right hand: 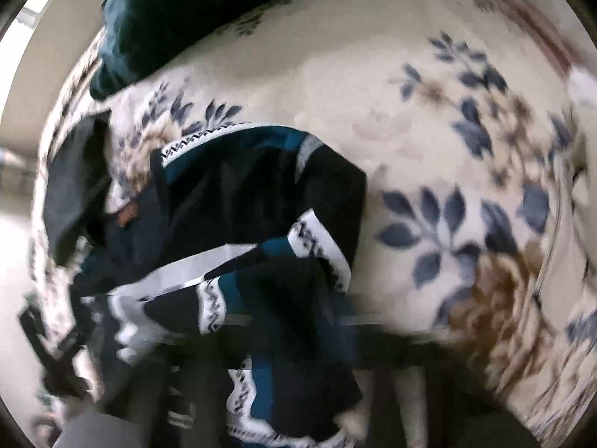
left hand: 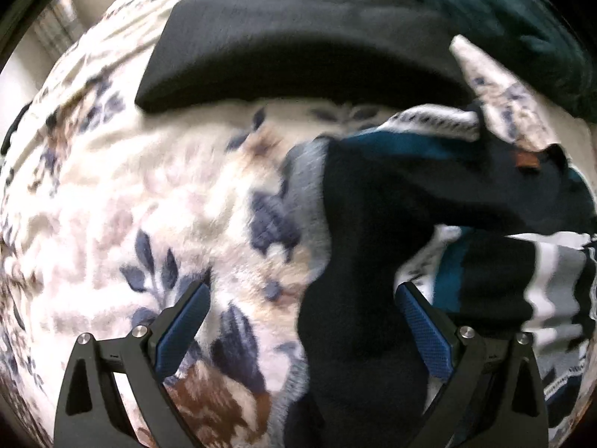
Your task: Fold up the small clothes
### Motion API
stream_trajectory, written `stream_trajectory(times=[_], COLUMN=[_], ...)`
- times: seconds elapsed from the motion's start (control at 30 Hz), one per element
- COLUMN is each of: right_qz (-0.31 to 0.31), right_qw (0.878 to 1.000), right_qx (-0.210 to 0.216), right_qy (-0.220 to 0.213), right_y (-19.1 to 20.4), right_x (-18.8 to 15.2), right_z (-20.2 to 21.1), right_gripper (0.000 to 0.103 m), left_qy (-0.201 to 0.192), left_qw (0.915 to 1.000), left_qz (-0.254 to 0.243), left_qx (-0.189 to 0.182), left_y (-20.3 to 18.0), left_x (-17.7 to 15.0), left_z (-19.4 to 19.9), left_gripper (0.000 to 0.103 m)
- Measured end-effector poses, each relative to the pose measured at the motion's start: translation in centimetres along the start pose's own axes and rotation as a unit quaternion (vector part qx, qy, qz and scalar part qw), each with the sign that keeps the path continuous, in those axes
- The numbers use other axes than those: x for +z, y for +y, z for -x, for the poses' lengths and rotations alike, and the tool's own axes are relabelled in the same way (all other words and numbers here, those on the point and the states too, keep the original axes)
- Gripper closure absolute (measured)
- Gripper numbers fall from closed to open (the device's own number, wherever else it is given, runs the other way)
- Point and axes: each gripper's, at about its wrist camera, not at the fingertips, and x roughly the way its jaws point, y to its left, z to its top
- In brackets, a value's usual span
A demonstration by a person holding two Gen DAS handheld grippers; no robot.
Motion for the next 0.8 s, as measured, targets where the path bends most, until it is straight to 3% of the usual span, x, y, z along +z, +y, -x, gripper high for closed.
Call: stream_trajectory(times=[0.1, 0.17, 0.23, 0.27, 0.4, 0.5, 0.6, 0.8], right_qz=[-0.017, -0.017, 0.0, 0.008, 0.034, 0.044, 0.045, 0.088], right_qw=[1.0, 1.0, 1.0, 1.0, 0.996, 0.993, 0.994, 0.996], right_qx=[-0.007, -0.005, -0.014, -0.022, -0.084, -0.105, -0.085, -0.027], right_qy=[0.014, 0.014, -0.002, -0.006, -0.025, -0.04, -0.041, 0.0], right_y=[-0.4, 0.0, 0.6, 1.0, 2.5, 2.1, 1.6, -2.0], right_x=[0.6, 0.5, -0.4, -0.9, -3.9, -5.9, -7.4, -8.7], right_z=[-0.9, 0.2, 2.5, 3.4, 6.9, 8.8, 10.0, 10.4], right_gripper=[0.099, 0.09, 0.042, 0.004, 0.0, 0.0, 0.0, 0.0], left_qy=[0.005, -0.017, -0.039, -0.05, -0.068, -0.065, -0.046, 0.024], left_qw=[0.9996, 0.9996, 0.999, 0.9985, 0.9976, 0.9979, 0.9989, 0.9995], left_qz=[0.023, 0.019, 0.017, 0.016, 0.008, 0.002, -0.002, 0.021], left_qx=[-0.017, -0.01, -0.016, -0.015, -0.012, -0.007, -0.005, -0.001], left_y=[0.7, 0.6, 0.1, -0.2, -2.6, -5.0, -8.6, -18.3], left_x=[-0.3, -0.6, -1.4, -1.9, -5.0, -6.5, -9.0, -18.0], left_z=[0.1, 2.1, 4.5, 6.0, 10.5, 12.4, 13.5, 14.3], left_gripper=[0.001, 0.001, 0.0, 0.0, 0.0, 0.0, 0.0, 0.0])
